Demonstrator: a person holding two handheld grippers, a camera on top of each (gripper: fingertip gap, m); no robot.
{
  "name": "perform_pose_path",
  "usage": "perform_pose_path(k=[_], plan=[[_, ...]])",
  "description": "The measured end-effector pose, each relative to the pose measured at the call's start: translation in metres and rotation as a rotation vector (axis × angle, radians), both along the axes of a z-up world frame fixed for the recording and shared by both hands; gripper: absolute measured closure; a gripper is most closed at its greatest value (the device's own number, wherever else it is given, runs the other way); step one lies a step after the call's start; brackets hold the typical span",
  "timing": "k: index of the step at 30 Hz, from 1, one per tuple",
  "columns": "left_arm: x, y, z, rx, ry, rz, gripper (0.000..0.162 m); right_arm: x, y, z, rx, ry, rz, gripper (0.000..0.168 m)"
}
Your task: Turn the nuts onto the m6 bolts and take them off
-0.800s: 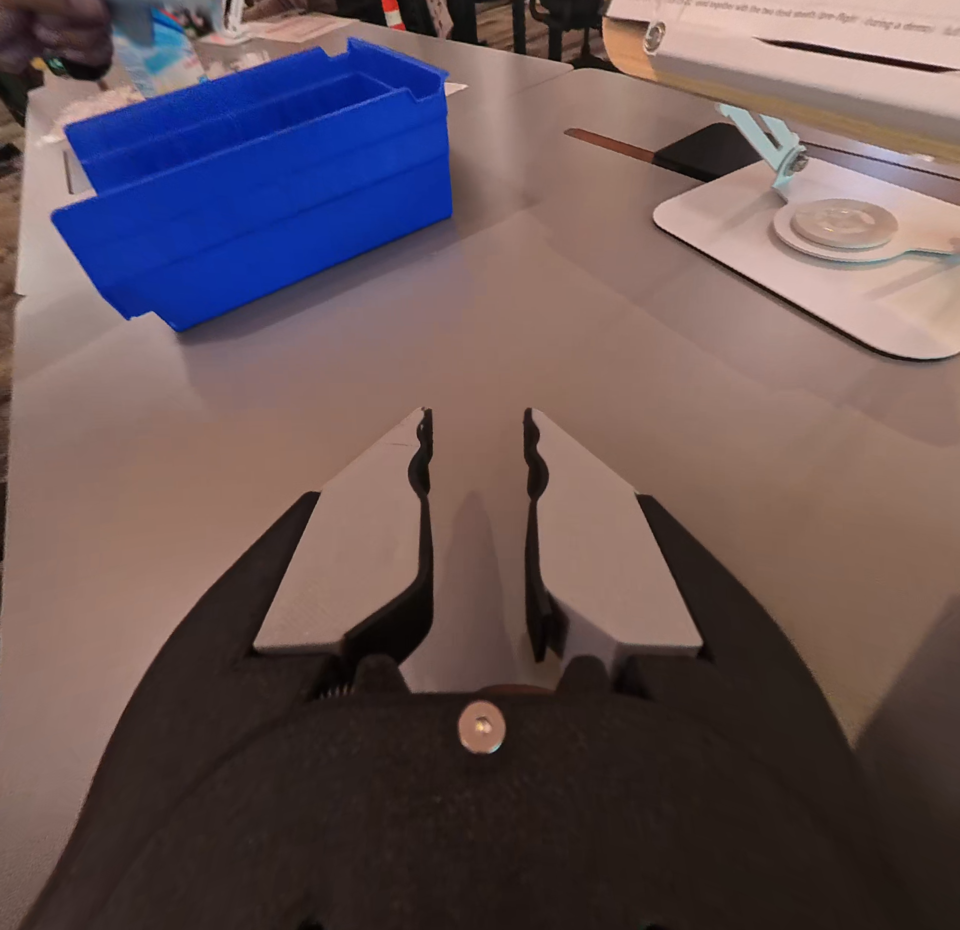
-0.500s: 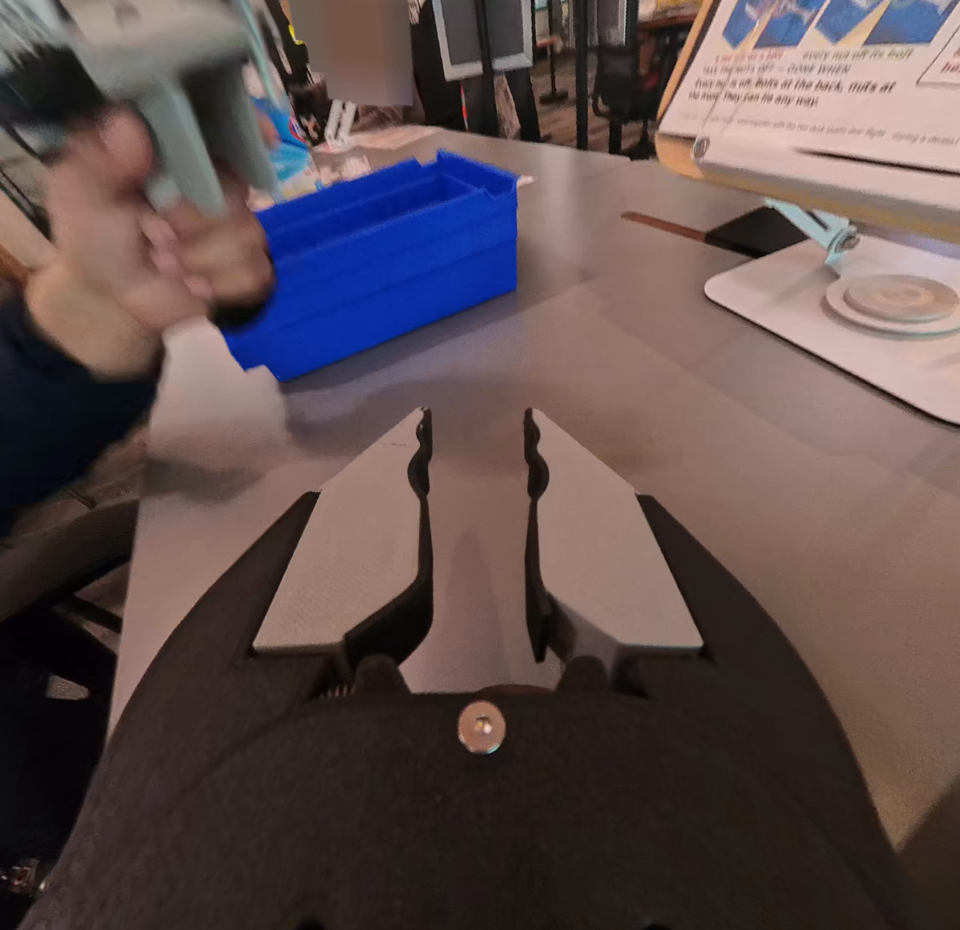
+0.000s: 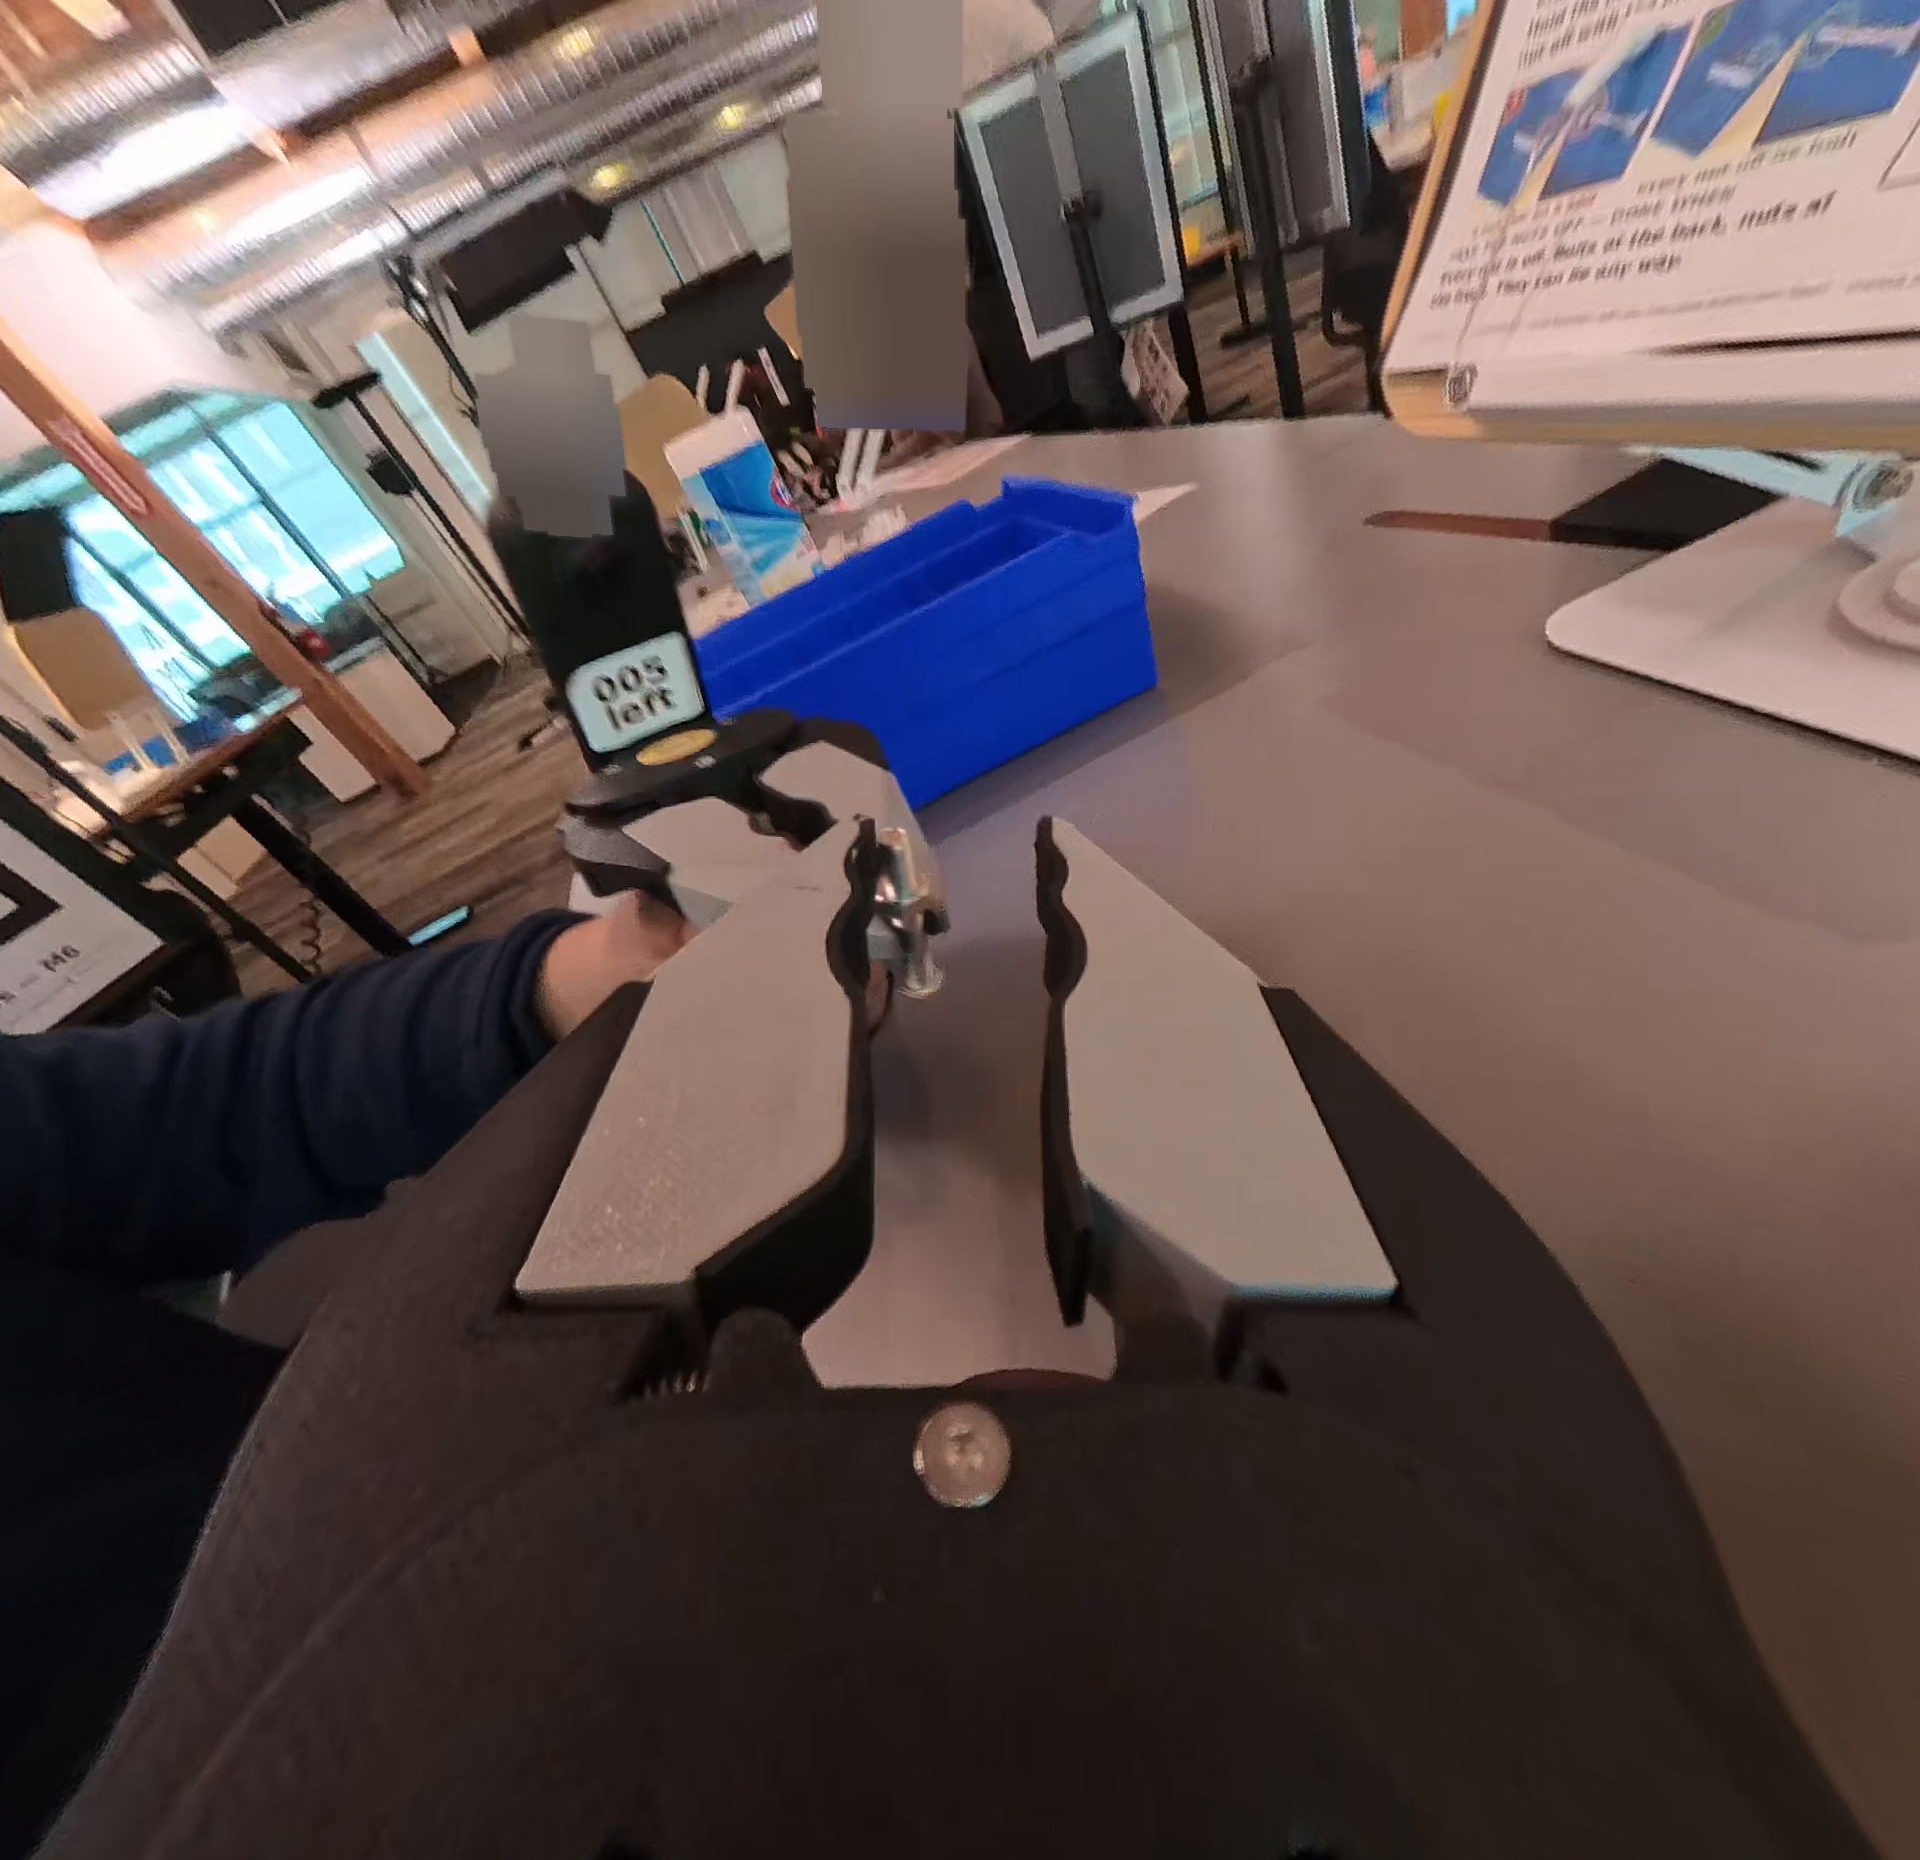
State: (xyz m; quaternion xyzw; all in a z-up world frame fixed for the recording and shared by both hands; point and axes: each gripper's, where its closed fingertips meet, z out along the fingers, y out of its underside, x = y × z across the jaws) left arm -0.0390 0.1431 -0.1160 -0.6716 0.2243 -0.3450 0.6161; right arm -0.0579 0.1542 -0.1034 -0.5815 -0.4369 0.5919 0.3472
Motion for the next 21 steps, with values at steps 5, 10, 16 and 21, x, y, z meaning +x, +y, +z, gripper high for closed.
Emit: perform_pose_path(k=[5,10,16,21], plan=[[-0.003,0.004,-0.011,-0.033,0.057,0.048,0.159,-0.006,-0.009,-0.01,0.0,-0.038,0.04,0.166],[-0.001,0.005,-0.019,-0.066,0.062,0.046,0.156,-0.005,-0.009,-0.005,0.076,-0.041,0.013,0.166],[0.002,0.006,-0.028,-0.079,0.138,0.059,0.158,-0.009,-0.011,-0.011,0.034,-0.057,0.035,0.165],[0.001,0.004,-0.022,-0.088,0.083,0.05,0.159,-0.009,-0.015,-0.01,0.056,-0.051,0.058,0.137]])
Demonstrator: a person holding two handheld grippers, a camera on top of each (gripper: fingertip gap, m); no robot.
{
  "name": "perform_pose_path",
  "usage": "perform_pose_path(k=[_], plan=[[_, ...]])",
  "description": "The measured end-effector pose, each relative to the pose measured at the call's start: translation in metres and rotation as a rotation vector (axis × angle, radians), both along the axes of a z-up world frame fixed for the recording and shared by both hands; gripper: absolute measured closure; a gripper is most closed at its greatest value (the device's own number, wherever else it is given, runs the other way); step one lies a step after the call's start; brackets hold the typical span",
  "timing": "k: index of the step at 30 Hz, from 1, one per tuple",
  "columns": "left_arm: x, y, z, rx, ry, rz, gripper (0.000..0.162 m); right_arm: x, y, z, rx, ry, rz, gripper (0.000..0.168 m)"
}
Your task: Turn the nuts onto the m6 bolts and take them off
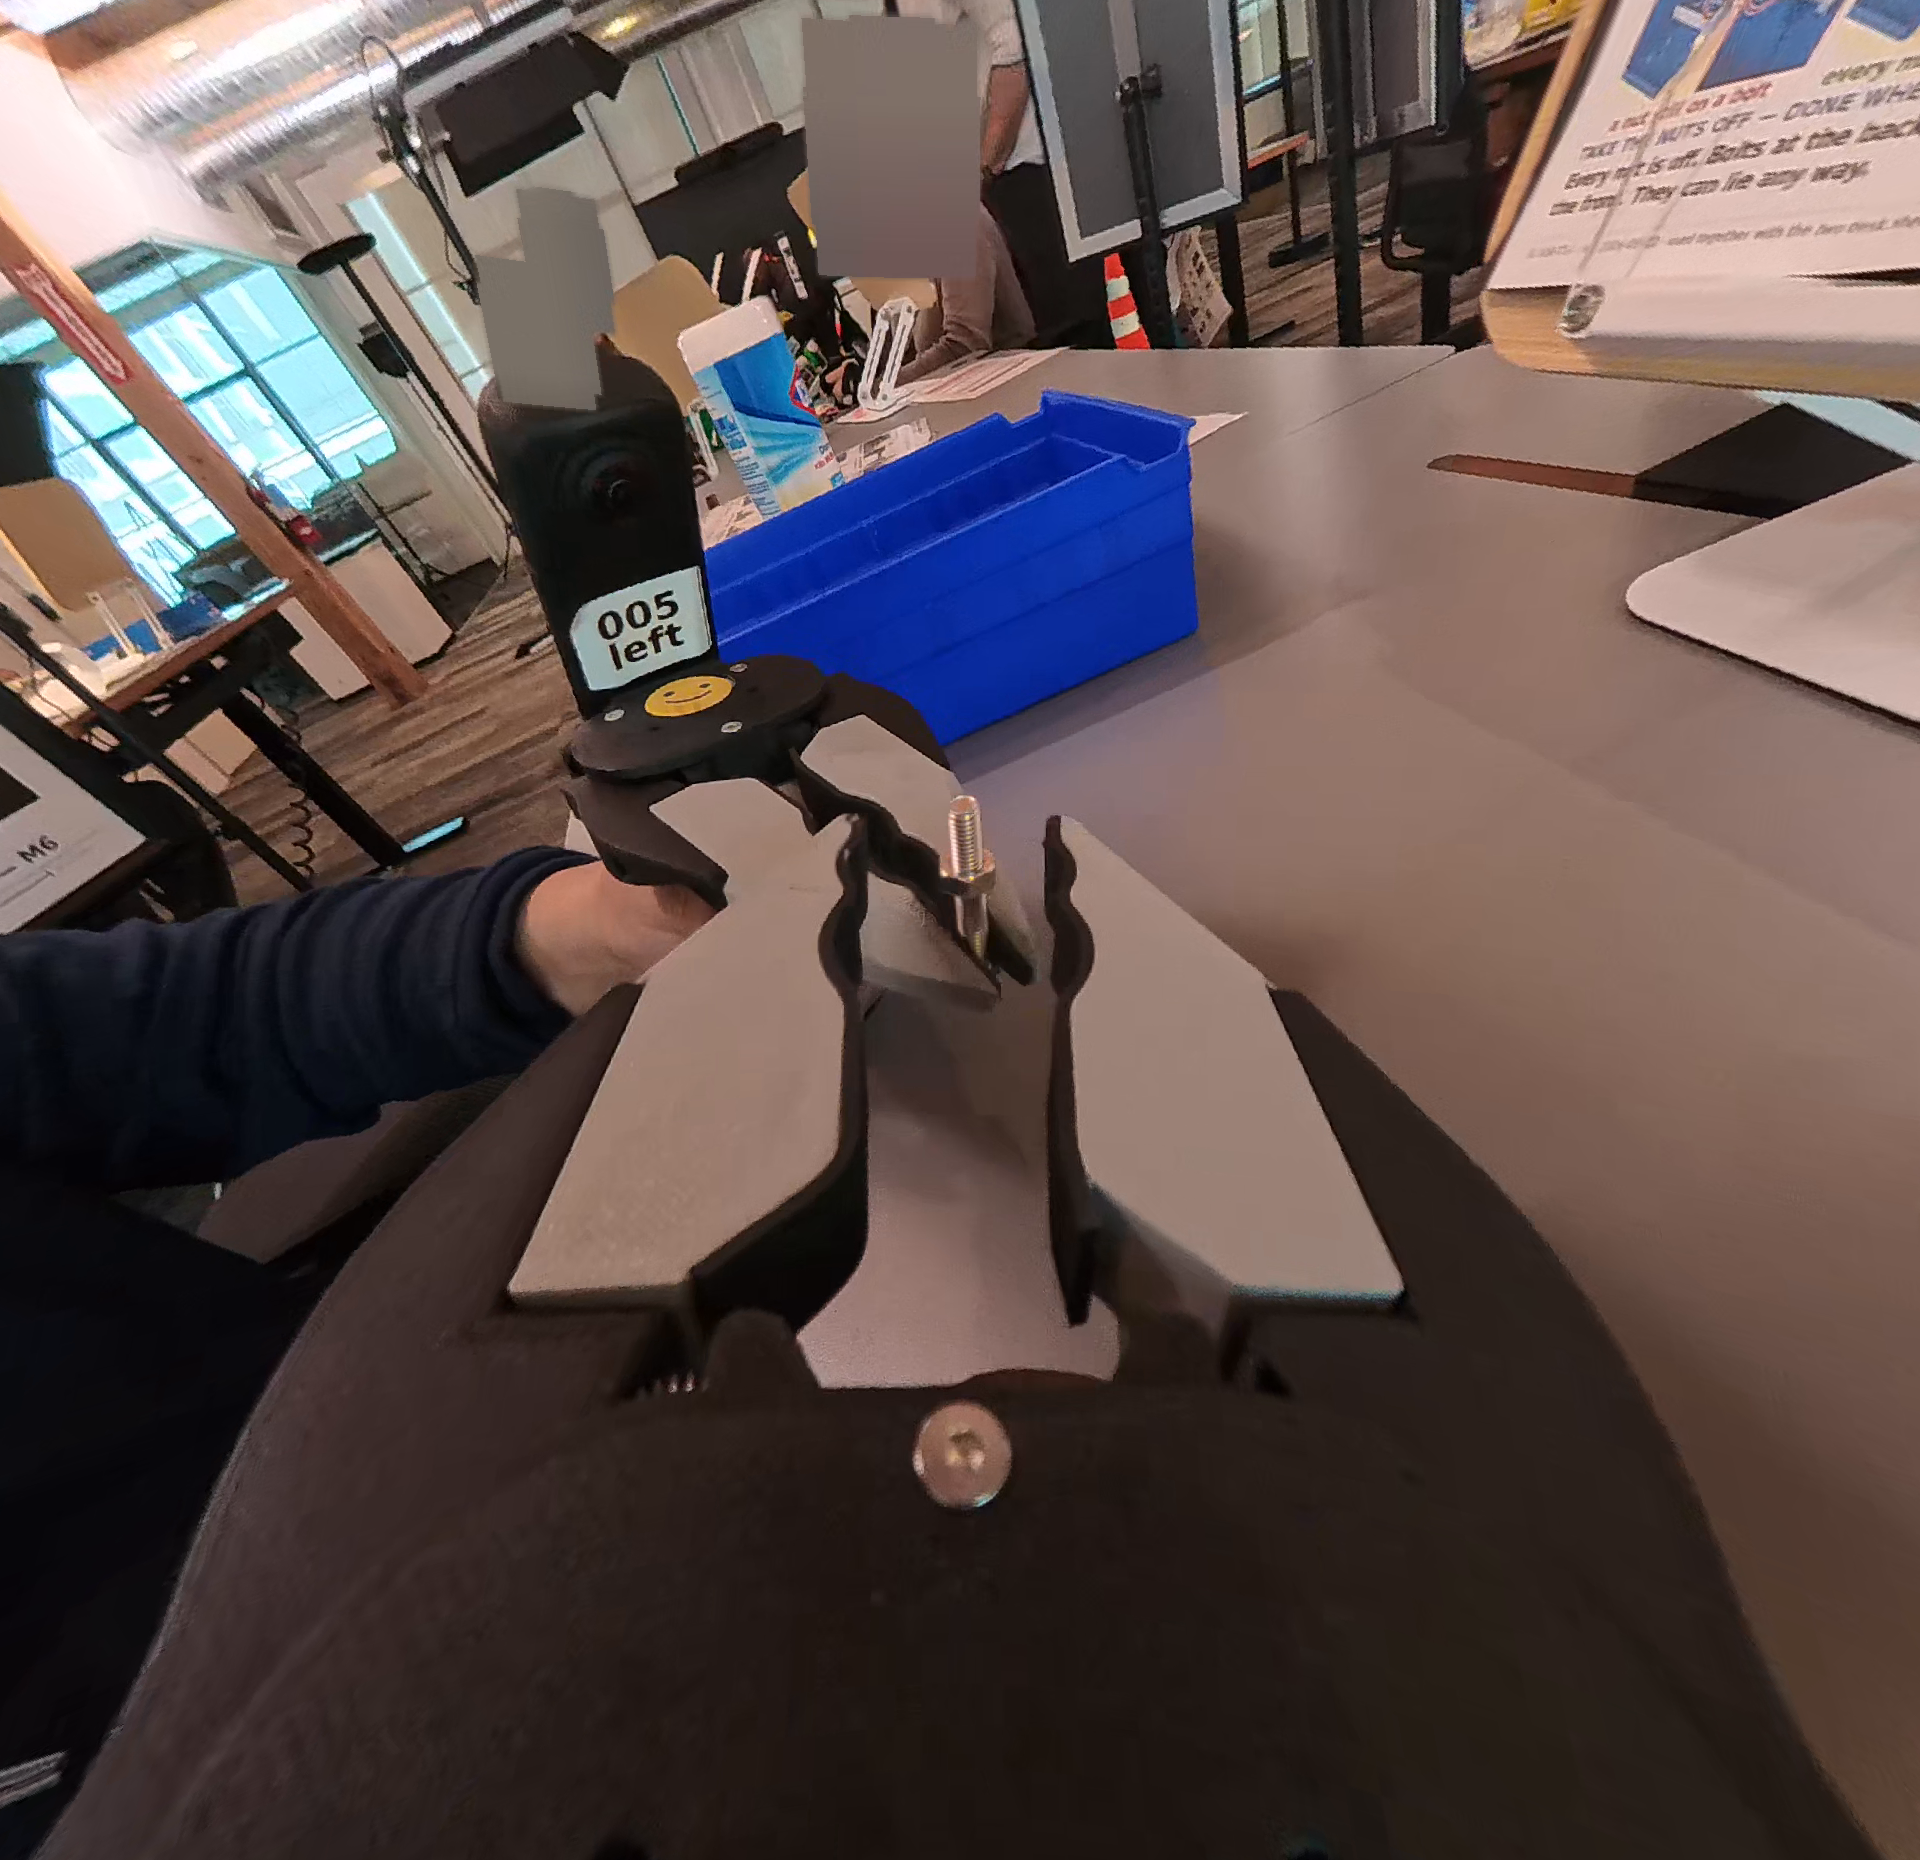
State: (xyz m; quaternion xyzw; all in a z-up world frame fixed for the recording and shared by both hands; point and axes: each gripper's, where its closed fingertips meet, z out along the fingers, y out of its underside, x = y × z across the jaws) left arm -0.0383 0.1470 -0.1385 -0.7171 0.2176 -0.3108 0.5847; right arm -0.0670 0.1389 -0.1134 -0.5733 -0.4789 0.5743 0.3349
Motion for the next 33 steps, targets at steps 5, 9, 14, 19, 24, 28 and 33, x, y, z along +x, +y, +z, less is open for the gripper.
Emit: perform_pose_path(k=[5,9,14,19,24,28,33], plan=[[-0.001,-0.001,0.009,0.044,0.005,0.032,0.159,0.0,0.007,-0.002,0.051,-0.021,-0.055,0.141],[-0.023,0.0,0.023,0.073,-0.064,0.085,0.159,0.017,0.037,0.008,0.023,0.019,-0.179,0.155],[-0.017,0.0,0.016,0.041,-0.06,0.065,0.159,0.008,0.009,0.02,0.017,0.084,-0.05,0.137],[-0.002,-0.005,0.017,0.065,-0.009,0.042,0.159,0.001,0.011,0.007,0.113,0.008,-0.104,0.131],[-0.02,-0.001,0.019,0.048,-0.057,0.082,0.159,0.02,0.035,0.02,0.028,0.083,-0.163,0.146],[-0.007,-0.003,0.016,0.053,-0.021,0.048,0.159,0.005,0.004,0.024,0.053,0.099,-0.051,0.136],[-0.012,-0.003,0.024,0.09,-0.018,0.089,0.159,0.006,0.022,0.01,0.121,0.014,-0.16,0.129]])
